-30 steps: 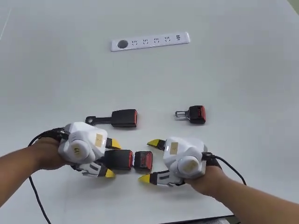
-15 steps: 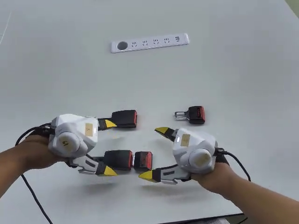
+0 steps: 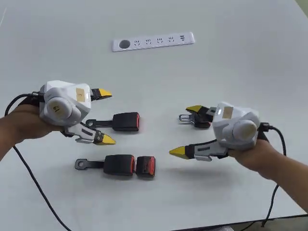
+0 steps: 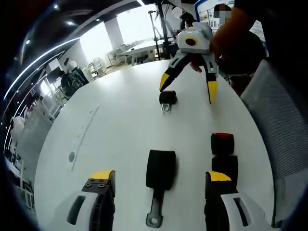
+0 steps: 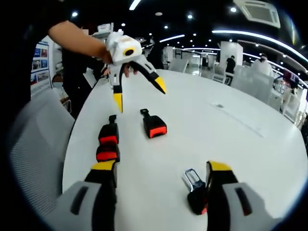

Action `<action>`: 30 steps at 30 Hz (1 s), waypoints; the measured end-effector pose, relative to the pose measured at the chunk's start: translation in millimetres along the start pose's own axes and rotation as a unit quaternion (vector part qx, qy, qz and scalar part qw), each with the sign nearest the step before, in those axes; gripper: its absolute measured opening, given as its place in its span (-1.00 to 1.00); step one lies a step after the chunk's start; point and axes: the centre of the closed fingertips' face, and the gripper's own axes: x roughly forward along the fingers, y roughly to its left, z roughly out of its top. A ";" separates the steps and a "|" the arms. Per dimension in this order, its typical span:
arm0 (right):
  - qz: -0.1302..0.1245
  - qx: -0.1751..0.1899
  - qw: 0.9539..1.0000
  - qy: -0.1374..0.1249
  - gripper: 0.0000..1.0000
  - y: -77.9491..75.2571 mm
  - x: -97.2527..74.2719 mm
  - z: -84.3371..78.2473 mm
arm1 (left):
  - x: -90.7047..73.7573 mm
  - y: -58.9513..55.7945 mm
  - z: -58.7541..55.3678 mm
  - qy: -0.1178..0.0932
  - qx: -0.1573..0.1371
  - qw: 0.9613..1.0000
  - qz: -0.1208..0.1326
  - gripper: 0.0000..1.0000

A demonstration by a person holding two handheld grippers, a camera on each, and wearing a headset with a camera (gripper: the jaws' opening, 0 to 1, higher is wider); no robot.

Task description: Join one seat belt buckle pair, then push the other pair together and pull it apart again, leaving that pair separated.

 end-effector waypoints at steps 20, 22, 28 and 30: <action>0.057 0.020 0.994 0.090 0.34 -65.2 -6.8 -64.9 | 59.8 -2.2 -32.1 0.024 -0.033 0.997 -0.066 0.39; 0.067 0.020 0.994 0.090 0.31 -63.7 -6.7 -65.7 | 60.6 -3.3 -32.3 0.020 -0.041 0.996 -0.074 0.35; 0.083 0.004 0.992 0.095 0.21 -64.5 -2.0 -65.0 | 61.1 1.9 -34.1 0.015 -0.048 0.996 -0.077 0.28; 0.092 -0.007 0.991 0.098 0.17 -61.5 -1.3 -64.0 | 60.8 4.0 -34.7 0.015 -0.050 0.996 -0.077 0.21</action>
